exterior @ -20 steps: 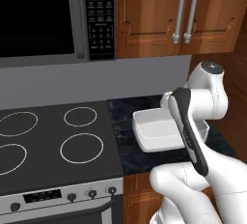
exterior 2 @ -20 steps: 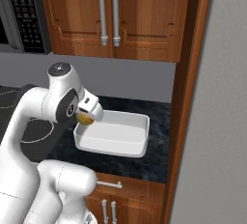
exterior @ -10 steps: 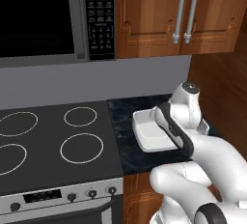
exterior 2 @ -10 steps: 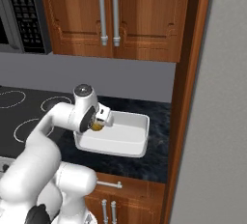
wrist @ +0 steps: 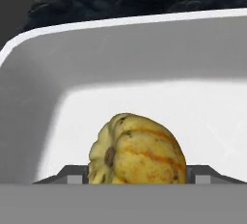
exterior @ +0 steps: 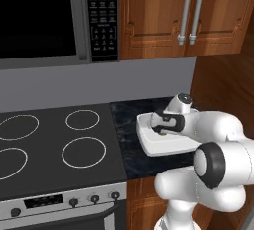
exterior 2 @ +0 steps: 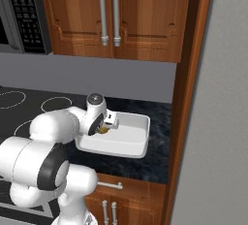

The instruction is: Take the squash and avocado out of the freezer and place them in the tupperware container on the counter. Then put the tupperware containing the vegetables back in the freezer.

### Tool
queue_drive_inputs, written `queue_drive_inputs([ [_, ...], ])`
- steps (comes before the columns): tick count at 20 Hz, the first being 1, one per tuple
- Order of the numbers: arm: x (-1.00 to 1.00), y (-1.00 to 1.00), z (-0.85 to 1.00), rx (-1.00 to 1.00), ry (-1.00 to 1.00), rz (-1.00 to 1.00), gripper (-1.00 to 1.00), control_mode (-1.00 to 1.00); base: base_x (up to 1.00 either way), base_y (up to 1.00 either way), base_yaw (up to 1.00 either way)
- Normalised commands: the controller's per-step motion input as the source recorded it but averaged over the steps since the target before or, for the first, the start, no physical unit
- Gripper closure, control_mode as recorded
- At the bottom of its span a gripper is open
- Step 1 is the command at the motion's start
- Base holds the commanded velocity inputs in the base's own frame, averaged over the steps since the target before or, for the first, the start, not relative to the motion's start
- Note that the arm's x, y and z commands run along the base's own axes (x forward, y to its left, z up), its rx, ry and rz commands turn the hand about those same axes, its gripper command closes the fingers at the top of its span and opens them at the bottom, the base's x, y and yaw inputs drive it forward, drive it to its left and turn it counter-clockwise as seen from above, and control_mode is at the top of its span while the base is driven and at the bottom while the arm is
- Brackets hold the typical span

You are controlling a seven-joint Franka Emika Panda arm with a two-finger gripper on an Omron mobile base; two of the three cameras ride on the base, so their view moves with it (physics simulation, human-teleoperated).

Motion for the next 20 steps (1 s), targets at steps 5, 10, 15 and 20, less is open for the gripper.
queue_drive_inputs([
  [5, 0.25, 0.05, -0.46, 0.0, 0.06, 0.05, -1.0, -1.0, 0.0, 0.0, 0.0],
  [10, 0.0, 0.04, -0.1, 0.0, 0.01, 0.01, -1.0, -1.0, 0.0, 0.0, 0.0],
  [15, -0.01, 0.0, 0.05, 0.0, -0.01, 0.0, -1.0, -1.0, 0.0, 0.0, 0.0],
  [20, -0.25, 0.0, 0.42, 0.01, -0.05, 0.0, -1.0, -1.0, 0.0, 0.0, 0.0],
])
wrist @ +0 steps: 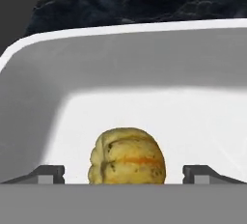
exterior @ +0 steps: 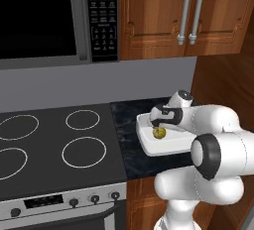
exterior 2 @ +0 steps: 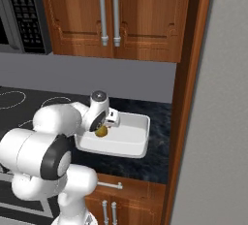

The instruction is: Take the squash and avocado out of the freezer and place them in the tupperware container on the counter. Then put the tupperware containing the vegetables back in the freezer.

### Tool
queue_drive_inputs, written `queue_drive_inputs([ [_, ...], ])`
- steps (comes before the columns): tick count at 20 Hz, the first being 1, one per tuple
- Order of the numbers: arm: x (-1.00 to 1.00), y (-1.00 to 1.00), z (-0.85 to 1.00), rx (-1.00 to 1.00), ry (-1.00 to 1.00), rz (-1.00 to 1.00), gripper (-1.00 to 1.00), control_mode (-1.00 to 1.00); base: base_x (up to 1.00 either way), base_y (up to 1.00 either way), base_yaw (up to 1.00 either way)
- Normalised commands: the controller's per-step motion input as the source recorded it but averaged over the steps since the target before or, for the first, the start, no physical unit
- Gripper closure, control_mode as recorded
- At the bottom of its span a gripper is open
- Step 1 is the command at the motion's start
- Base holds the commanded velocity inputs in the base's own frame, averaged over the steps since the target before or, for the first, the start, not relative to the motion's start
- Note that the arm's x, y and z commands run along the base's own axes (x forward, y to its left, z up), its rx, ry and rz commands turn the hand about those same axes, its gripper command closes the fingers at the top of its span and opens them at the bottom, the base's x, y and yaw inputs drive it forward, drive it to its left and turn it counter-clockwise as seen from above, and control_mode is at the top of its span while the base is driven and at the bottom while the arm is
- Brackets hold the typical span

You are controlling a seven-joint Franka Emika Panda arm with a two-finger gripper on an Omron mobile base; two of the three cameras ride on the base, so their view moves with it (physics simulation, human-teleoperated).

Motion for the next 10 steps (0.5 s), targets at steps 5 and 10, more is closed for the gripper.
queue_drive_inputs([
  [5, -0.68, 0.0, 0.73, 0.03, -0.16, 0.0, -1.0, -1.0, 0.0, 0.0, 0.0],
  [10, -0.92, 0.0, 0.97, 0.03, -0.23, 0.0, -1.0, -1.0, 0.0, 0.0, 0.0],
])
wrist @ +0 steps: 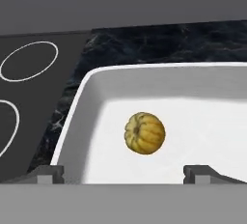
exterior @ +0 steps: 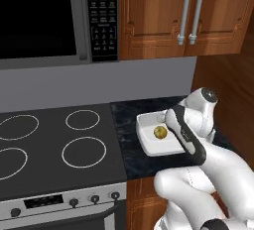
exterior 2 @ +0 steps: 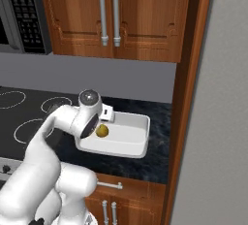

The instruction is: Take the squash and avocado out of the freezer and place them in the tupperware container on the counter. Then put the tupperware containing the vegetables back in the freezer.

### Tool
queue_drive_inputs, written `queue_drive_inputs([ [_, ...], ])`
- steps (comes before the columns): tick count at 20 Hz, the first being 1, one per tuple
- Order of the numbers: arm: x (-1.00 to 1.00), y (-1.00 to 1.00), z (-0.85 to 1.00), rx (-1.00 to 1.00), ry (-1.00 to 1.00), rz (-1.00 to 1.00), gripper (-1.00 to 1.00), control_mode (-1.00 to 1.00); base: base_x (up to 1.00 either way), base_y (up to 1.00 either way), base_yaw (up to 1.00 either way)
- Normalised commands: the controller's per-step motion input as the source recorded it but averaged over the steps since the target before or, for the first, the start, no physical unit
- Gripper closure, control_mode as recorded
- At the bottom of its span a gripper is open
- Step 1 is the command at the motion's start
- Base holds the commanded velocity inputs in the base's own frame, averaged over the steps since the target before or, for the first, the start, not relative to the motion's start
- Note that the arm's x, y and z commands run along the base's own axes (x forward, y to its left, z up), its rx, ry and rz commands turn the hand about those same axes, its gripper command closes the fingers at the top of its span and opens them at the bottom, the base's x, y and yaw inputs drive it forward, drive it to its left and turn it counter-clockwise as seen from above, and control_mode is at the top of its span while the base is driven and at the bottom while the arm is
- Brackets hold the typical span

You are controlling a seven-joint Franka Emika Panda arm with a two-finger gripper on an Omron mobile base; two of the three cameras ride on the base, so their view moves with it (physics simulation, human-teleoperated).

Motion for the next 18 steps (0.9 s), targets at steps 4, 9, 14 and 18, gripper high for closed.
queue_drive_inputs([
  [4, -0.9, 0.0, 1.0, 0.02, -0.25, 0.0, -1.0, -1.0, 0.0, 0.0, 0.0],
  [9, -0.98, 0.0, 1.0, 0.0, -0.16, 0.0, -1.0, -1.0, 0.0, 0.0, 0.0],
  [14, -0.98, 0.0, 0.99, 0.0, 0.0, 0.0, -1.0, -1.0, 0.0, 0.0, 0.0],
  [18, -0.81, 0.0, 0.58, 0.0, 0.17, 0.0, -1.0, -1.0, 0.0, 0.0, 0.0],
])
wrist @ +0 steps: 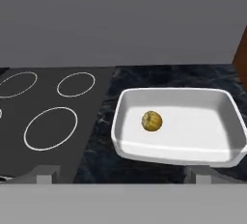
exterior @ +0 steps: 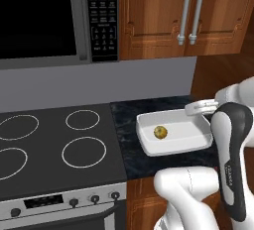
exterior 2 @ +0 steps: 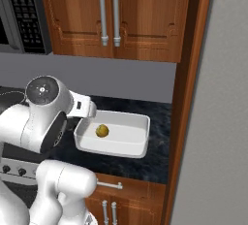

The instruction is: Take the squash and avocado out of the freezer and place them in the tupperware container on the counter. Then put the tupperware containing the vegetables back in the freezer.

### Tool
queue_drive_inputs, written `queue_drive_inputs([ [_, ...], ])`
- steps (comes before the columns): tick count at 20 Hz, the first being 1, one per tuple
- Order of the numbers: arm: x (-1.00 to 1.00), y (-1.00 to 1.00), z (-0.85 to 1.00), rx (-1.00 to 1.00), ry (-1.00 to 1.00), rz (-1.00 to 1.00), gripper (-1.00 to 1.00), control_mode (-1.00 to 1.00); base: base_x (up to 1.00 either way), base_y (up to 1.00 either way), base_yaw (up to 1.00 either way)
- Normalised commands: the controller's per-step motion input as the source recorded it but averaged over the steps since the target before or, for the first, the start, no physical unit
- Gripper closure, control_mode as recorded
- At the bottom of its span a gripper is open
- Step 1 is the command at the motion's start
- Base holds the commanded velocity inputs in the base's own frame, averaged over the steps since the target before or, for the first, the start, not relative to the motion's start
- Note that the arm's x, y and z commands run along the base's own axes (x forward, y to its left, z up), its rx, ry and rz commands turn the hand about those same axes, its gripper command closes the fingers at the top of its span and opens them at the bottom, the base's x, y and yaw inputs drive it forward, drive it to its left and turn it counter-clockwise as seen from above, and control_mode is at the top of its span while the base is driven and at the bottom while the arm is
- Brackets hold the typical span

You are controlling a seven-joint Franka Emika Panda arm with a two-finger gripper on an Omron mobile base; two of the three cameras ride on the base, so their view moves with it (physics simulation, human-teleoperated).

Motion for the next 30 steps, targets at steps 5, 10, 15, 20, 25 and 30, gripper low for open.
queue_drive_inputs([
  [5, -0.28, 0.0, -0.05, 0.0, 0.31, 0.0, -1.0, -1.0, 0.0, 0.0, 0.0],
  [10, -0.08, 0.0, -0.28, 0.0, 0.14, 0.01, -1.0, 1.0, -0.12, 0.0, 0.0],
  [15, 0.0, 0.0, 0.0, 0.0, 0.0, 0.0, -1.0, 1.0, -0.99, -0.01, 0.0],
  [20, 0.0, 0.0, 0.0, 0.0, 0.0, 0.0, -1.0, 1.0, -1.0, -0.23, -0.01],
  [25, 0.0, 0.0, 0.0, 0.0, 0.0, 0.0, -1.0, 1.0, -0.33, -0.82, -0.01],
  [30, 0.0, 0.0, 0.0, 0.0, 0.0, 0.0, -1.0, 1.0, 0.12, -1.0, 0.0],
])
